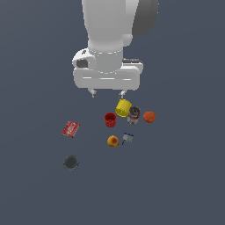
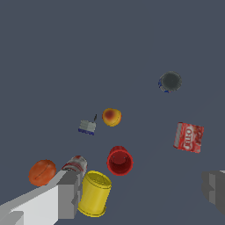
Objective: Pick up a designated object from a clutter of objects.
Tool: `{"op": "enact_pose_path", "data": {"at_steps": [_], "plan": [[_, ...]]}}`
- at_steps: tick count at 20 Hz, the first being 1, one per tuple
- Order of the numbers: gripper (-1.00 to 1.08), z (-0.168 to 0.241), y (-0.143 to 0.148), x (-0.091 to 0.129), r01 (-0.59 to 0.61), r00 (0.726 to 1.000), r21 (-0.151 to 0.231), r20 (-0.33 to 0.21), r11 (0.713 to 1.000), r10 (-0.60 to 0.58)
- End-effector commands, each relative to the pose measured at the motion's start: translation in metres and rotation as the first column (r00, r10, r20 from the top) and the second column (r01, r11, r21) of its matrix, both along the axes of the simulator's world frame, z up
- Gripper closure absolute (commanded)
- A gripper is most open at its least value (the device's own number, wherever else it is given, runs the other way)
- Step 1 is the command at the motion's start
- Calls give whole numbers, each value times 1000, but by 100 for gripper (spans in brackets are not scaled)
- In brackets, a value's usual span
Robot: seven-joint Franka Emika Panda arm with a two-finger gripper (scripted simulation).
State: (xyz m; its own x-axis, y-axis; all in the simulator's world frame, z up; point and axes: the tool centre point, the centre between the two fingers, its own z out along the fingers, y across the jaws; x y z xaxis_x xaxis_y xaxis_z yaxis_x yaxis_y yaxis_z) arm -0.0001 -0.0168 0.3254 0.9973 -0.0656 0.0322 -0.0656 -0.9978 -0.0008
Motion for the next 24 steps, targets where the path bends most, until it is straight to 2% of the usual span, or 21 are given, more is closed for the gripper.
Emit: {"op": "enact_pose_path", "data": {"at_steps": [1, 11, 18, 24], "plan": [[-92, 0, 0, 0, 0, 1000, 0, 0, 1000, 0], [-92, -6, -23, 0, -9, 1000, -22, -11, 1000, 9], [-92, -9, -20, 1, -5, 1000, -21, -10, 1000, 5], [-92, -33, -10, 11, 22, 1000, -19, -12, 1000, -22]]}}
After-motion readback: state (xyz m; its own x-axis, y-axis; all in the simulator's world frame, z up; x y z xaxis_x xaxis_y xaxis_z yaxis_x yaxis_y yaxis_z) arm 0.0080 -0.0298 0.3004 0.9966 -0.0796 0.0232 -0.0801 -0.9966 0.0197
